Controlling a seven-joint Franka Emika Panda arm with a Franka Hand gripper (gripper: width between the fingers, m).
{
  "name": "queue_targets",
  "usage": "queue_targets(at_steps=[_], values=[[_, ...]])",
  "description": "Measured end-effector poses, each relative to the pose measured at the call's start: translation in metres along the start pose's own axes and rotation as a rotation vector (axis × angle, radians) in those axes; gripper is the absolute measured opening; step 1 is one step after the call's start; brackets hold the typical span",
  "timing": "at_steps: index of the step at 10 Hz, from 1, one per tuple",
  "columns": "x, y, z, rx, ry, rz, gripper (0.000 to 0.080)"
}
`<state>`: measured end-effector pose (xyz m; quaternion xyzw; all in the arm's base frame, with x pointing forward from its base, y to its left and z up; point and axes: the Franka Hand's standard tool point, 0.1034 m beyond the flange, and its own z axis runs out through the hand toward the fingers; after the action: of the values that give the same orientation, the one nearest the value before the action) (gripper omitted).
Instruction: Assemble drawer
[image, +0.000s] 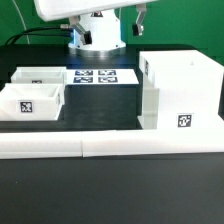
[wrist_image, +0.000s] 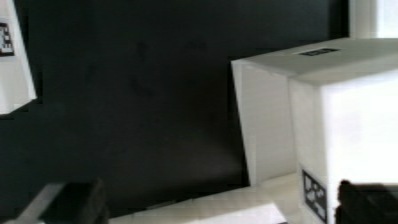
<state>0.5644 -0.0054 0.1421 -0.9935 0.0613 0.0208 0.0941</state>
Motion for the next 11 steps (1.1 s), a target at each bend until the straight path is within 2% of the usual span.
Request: queue_targets(at_steps=[2, 3, 5, 8, 9, 11], values=[[-0.001, 0.002, 0.0, -0.003, -0.001, 0.012, 0.0648], [-0.006, 0.011, 0.002, -0.03, -0.009, 0.07, 0.0648], [-0.015, 0.032, 0.01, -0.056, -0.009, 0.131, 0.0648], [-0.026, 0.062, 0.04, -0.107, 0.061, 0.111, 0.0648], [-0.025, 0.067, 0.048, -0.116, 0.075, 0.087, 0.0648], [-0.025, 0.066, 0.049, -0.115, 0.074, 0.088, 0.0648]])
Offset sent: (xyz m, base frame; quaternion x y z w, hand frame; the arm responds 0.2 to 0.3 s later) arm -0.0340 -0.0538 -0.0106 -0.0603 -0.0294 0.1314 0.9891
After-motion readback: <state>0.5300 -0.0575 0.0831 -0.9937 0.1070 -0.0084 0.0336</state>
